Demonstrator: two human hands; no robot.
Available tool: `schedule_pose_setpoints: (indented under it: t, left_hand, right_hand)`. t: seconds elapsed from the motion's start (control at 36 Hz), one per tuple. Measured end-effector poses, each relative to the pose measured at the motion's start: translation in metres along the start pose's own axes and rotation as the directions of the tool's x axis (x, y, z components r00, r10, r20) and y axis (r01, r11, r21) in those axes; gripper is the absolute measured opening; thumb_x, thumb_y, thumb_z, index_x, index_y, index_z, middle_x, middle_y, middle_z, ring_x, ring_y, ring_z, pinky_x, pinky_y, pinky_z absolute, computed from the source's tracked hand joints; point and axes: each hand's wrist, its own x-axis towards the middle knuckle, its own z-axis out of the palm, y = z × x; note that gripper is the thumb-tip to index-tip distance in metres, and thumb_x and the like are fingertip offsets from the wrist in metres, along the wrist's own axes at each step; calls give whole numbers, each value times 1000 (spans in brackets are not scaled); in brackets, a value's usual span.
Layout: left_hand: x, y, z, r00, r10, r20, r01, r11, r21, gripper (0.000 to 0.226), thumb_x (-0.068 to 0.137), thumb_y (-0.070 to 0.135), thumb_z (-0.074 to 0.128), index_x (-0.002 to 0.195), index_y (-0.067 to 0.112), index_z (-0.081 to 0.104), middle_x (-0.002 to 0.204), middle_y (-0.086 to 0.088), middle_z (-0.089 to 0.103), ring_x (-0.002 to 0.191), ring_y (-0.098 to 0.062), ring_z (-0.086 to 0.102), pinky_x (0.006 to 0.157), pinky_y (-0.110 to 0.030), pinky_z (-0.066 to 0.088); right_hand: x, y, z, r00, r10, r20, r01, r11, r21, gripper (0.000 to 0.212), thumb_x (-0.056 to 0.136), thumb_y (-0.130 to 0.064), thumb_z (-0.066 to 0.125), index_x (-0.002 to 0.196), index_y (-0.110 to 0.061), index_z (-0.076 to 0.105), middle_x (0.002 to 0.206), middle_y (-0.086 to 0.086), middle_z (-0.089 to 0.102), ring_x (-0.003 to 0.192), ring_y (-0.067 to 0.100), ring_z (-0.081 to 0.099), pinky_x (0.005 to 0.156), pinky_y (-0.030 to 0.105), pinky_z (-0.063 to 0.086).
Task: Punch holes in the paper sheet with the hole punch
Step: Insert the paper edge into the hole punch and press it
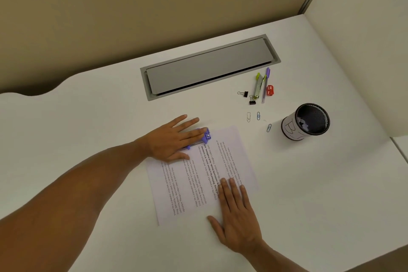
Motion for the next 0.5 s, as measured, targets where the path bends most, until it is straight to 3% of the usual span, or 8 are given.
schedule_pose_setpoints:
  t: [0.19, 0.25, 0.28, 0.33, 0.39, 0.44, 0.5]
  left_hand:
    - [-5, 11, -10, 999, -52, -6, 52, 999, 15, 79, 99, 65, 24, 159, 21, -1, 167, -5, -7, 153, -30, -11, 124, -50, -3]
    - [-8, 20, -10, 971, -228, -66, 226, 973, -45, 80, 97, 67, 25, 159, 22, 2, 167, -7, -5, 154, -30, -9, 125, -52, 1]
    - [-9, 26, -9, 918, -387, -93, 375, 919, -122, 80, 96, 68, 24, 159, 22, 2, 167, -8, -4, 154, -30, -7, 124, -54, 7]
    - [-14, 40, -7, 709, -699, -92, 652, 700, -290, 81, 95, 69, 20, 158, 21, 3, 167, -8, 0, 154, -29, -2, 124, -55, 10]
    - [-20, 55, -4, 446, -895, -25, 796, 410, -446, 80, 95, 66, 27, 158, 20, 8, 167, -6, 3, 154, -28, 2, 124, -49, 7]
    - [-23, 71, -4, 164, -984, 72, 793, 88, -602, 78, 97, 55, 45, 157, 17, 15, 167, -6, 9, 154, -29, 10, 123, -47, 12]
    - [-25, 91, -7, -147, -964, 220, 650, -262, -713, 76, 95, 43, 57, 155, 14, 21, 165, -10, 18, 150, -32, 20, 120, -50, 23]
  right_hand:
    - [-1, 0, 1, 1000, -18, -15, 18, 1000, -6, 84, 97, -63, 34, 156, -4, 21, 166, 10, 10, 154, 29, 7, 120, 50, 14]
    - [-1, 0, 2, 1000, -17, -25, 17, 1000, -1, 85, 97, -63, 35, 156, -4, 21, 166, 10, 11, 154, 29, 8, 120, 50, 14]
    - [-2, 0, 2, 999, -18, -33, 18, 1000, 2, 84, 97, -63, 35, 156, -4, 22, 166, 10, 11, 154, 29, 8, 120, 50, 15]
    - [-2, 1, 2, 998, -22, -50, 23, 1000, 9, 84, 97, -62, 36, 155, -3, 23, 166, 11, 12, 154, 29, 9, 120, 50, 15]
    - [-2, 2, 2, 997, -31, -71, 32, 999, 14, 83, 97, -61, 37, 155, -3, 24, 166, 11, 14, 154, 29, 10, 120, 50, 16]
    - [-3, 2, 2, 995, -44, -91, 46, 999, 19, 82, 97, -60, 39, 155, -4, 26, 165, 11, 15, 153, 30, 10, 120, 51, 18]
    - [-4, 3, 3, 993, -60, -106, 63, 998, 18, 80, 97, -59, 40, 155, -7, 26, 165, 11, 16, 153, 31, 10, 119, 53, 20]
